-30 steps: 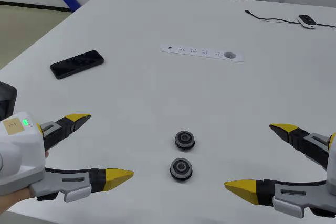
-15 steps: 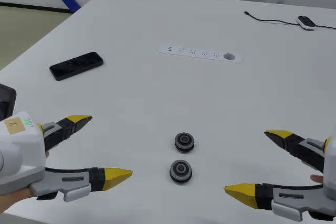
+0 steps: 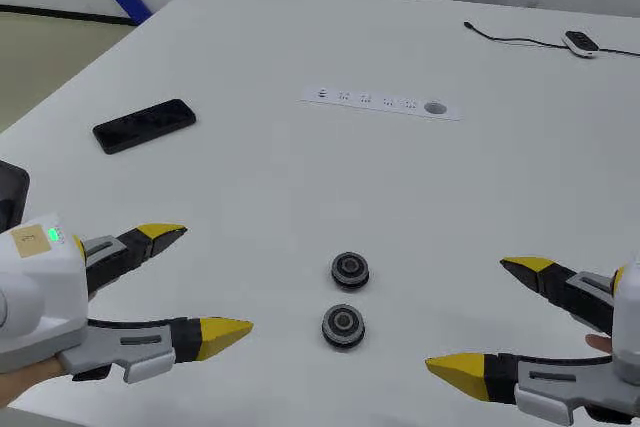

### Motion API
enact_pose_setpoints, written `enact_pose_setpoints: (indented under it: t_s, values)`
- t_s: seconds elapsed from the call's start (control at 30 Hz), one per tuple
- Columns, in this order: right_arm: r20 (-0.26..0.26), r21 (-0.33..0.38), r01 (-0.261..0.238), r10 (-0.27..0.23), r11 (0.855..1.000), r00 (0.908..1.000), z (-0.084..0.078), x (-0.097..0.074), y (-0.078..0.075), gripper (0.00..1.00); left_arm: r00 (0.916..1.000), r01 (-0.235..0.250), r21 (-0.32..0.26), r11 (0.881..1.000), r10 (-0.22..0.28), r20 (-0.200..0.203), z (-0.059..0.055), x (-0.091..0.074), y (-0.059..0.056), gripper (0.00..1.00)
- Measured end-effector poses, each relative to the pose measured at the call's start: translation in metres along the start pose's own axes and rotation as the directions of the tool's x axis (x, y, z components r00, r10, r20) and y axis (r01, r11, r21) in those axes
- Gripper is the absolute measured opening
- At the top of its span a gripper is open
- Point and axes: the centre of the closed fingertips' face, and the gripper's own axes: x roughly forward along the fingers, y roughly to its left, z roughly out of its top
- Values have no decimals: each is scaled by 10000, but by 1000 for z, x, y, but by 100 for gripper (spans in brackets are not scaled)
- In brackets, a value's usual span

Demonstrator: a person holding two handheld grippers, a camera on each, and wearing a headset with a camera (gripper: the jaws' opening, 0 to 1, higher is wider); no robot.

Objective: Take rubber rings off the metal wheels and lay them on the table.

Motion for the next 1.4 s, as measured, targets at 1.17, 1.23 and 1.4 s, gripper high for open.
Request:
enact_pose_setpoints:
  t_s: [1.17,1.23,1.4]
  values:
    - [38,1542,-566,566,9864,9984,-29,25,17,73,9677,2326,914,9683,-2210,-1213,-4,78,-46,64]
    - [88,1654,-626,620,9842,9980,-29,26,19,73,9613,2522,1022,9623,-2371,-1399,-7,82,-49,63]
    - [146,1823,-615,598,9813,9981,-32,26,18,72,9516,2801,1179,9527,-2593,-1651,-11,92,-53,58]
